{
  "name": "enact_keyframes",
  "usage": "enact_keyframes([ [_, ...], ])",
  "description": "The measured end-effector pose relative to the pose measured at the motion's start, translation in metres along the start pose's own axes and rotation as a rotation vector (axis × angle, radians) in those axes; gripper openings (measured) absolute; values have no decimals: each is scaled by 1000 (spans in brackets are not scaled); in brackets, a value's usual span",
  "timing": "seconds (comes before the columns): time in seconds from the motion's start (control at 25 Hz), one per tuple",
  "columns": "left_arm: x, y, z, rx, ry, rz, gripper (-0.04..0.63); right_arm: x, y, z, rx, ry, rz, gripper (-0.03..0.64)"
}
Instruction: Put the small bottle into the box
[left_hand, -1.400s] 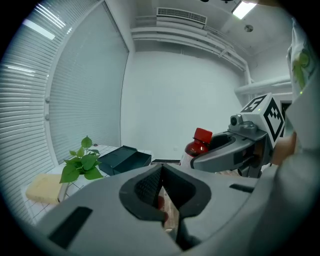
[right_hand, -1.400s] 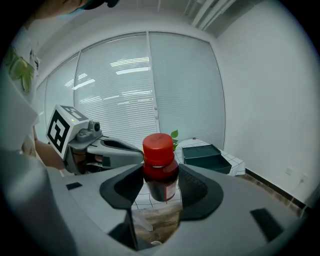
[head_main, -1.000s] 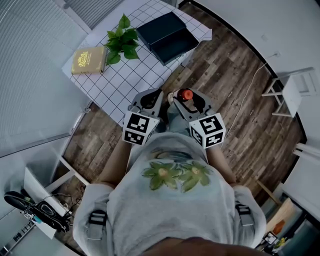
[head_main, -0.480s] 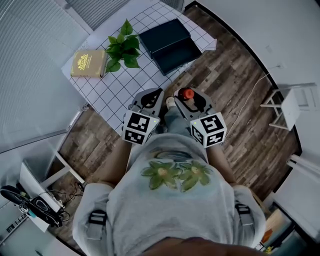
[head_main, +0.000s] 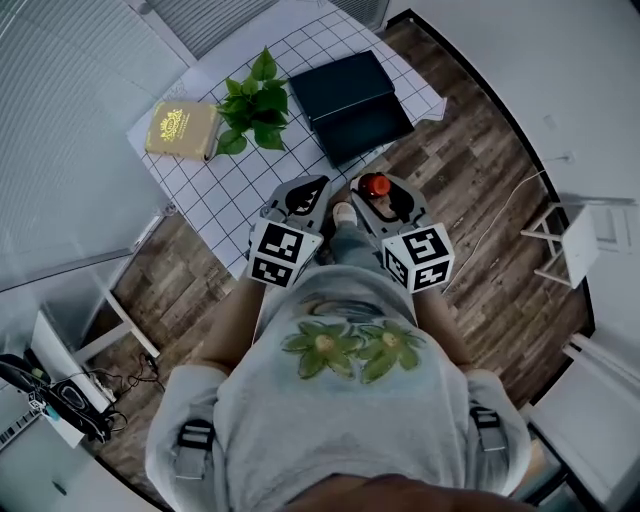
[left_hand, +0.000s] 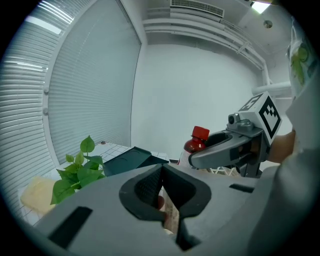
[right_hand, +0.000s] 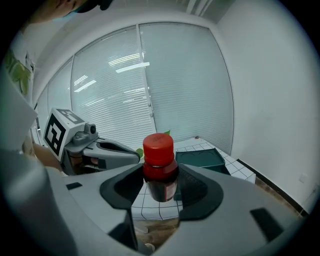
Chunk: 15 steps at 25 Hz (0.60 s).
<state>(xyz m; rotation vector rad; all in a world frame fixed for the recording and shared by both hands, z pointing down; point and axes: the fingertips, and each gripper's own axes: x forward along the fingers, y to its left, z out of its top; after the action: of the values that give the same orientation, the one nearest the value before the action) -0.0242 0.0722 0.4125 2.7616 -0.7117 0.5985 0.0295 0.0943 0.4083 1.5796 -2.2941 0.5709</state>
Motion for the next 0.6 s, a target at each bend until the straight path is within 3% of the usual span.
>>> enact_keyframes([
  [0.6,27,22,4,-18,28,29,8,29,-27,11,-6,11,20,218],
])
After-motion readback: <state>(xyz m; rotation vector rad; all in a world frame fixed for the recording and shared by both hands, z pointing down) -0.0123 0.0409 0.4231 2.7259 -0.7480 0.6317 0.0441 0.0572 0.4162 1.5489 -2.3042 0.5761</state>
